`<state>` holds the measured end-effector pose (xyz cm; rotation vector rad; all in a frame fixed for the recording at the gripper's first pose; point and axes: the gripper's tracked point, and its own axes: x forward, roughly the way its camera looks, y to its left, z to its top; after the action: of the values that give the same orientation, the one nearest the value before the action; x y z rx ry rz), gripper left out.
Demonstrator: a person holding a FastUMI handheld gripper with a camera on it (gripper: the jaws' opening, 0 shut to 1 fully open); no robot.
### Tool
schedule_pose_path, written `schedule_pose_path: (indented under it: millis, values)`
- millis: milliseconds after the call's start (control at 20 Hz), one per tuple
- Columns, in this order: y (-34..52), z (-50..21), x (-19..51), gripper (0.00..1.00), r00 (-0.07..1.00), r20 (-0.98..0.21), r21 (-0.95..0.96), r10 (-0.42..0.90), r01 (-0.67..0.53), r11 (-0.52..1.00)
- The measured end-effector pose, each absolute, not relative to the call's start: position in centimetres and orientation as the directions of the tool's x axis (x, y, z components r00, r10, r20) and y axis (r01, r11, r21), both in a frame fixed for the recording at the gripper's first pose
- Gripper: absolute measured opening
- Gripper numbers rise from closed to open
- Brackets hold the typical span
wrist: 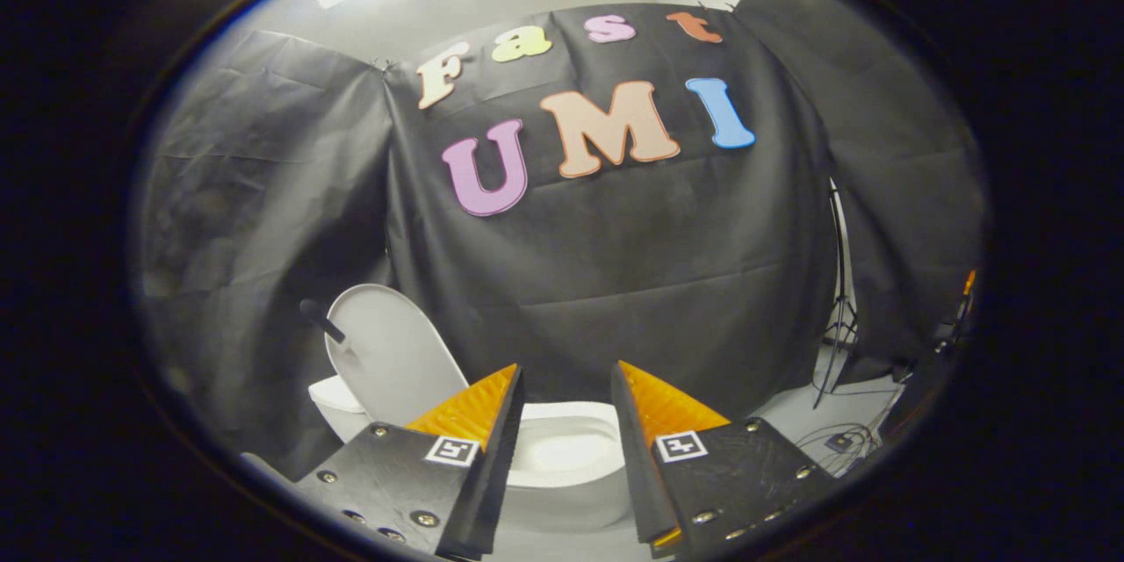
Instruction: Open the toilet lid.
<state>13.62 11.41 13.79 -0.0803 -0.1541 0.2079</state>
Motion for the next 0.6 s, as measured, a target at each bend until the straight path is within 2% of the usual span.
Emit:
schedule_pose_path:
  millis: [600]
  values:
    - [10.9,10.0,13.0,0.58,0.978,0.095,0.005,0.186,-0.187,0.982]
